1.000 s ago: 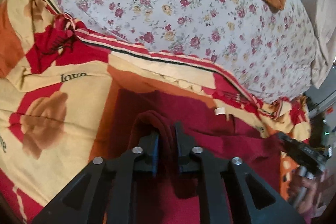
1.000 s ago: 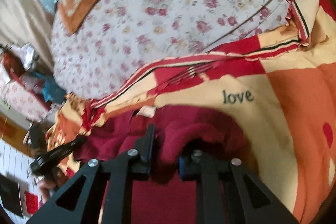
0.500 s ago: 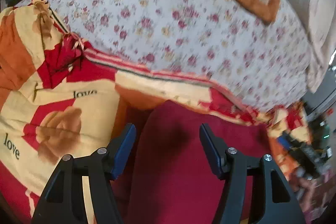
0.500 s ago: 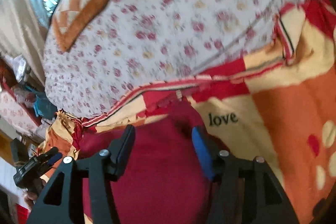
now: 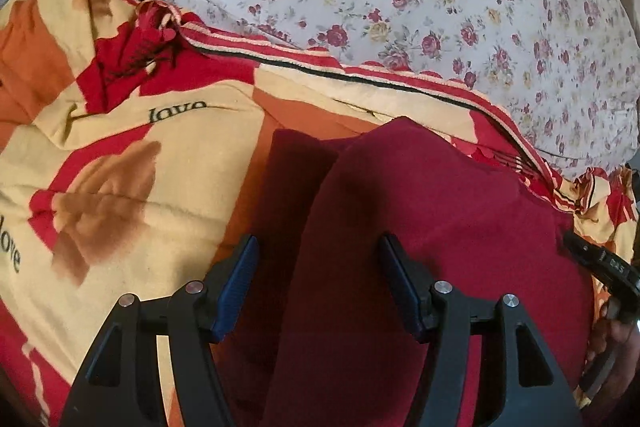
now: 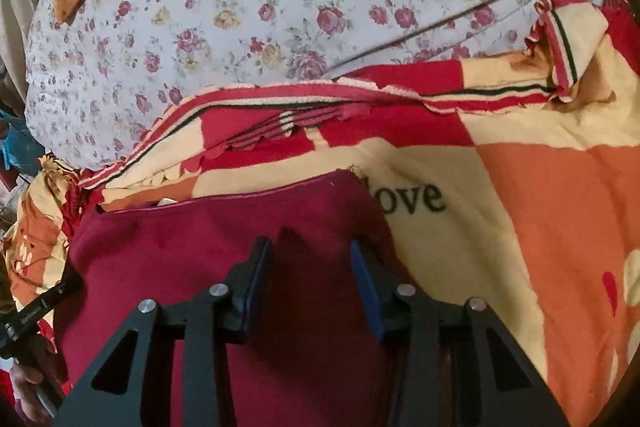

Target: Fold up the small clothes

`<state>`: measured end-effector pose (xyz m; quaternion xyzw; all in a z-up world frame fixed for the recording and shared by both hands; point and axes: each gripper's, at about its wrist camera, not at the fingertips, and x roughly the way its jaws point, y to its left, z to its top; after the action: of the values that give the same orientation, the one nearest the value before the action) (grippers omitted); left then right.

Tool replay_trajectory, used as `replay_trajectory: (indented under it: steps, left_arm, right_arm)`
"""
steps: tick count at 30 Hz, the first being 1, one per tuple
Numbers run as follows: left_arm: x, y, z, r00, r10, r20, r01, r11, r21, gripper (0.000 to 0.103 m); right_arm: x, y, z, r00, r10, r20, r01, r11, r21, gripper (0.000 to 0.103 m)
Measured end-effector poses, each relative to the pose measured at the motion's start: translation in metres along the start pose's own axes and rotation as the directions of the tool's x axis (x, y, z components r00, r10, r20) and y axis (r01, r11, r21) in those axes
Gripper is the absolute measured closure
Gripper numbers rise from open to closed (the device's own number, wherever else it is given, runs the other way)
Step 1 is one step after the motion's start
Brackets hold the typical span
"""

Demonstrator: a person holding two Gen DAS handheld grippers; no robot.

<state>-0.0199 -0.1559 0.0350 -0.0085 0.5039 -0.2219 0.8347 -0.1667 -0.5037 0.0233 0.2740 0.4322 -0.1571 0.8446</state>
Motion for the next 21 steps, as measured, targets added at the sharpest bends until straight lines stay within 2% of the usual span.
replay_trajectory:
  steps: [4, 9, 12, 15, 19, 21]
  left_arm:
    - [-0.021, 0.002, -0.008, 1.0, 0.002, 0.019, -0.002, 1.0, 0.009, 0.06]
    - [-0.047, 0.005, -0.031, 0.999, 0.011, 0.05, -0.013, 0.999, 0.037, 0.06]
    - [-0.056, 0.007, -0.044, 0.998, 0.019, 0.059, -0.021, 0.999, 0.041, 0.06]
    - [-0.057, 0.009, -0.057, 0.998, 0.043, 0.052, -0.046, 0.998, 0.048, 0.06]
    - [-0.054, 0.014, -0.068, 0.999, 0.019, 0.04, -0.019, 1.0, 0.007, 0.06]
    - [-0.054, 0.017, -0.071, 0.999, 0.007, 0.047, -0.007, 1.0, -0.008, 0.06]
  right_arm:
    - [-0.04, 0.009, -0.012, 0.999, 0.026, 0.022, -0.025, 0.999, -0.032, 0.055]
    - [-0.084, 0.025, -0.053, 0.999, 0.037, -0.005, -0.038, 0.988, -0.147, 0.054]
    - [-0.089, 0.03, -0.081, 0.998, 0.027, -0.051, -0.036, 0.98, -0.196, 0.054]
    - [-0.078, 0.03, -0.102, 0.996, -0.006, -0.086, -0.014, 0.972, -0.233, 0.054]
    - [-0.083, 0.047, -0.102, 0.994, -0.077, -0.083, 0.049, 0.955, -0.292, 0.054]
    - [-0.091, 0.06, -0.096, 0.996, -0.032, -0.084, 0.006, 0.958, -0.287, 0.054]
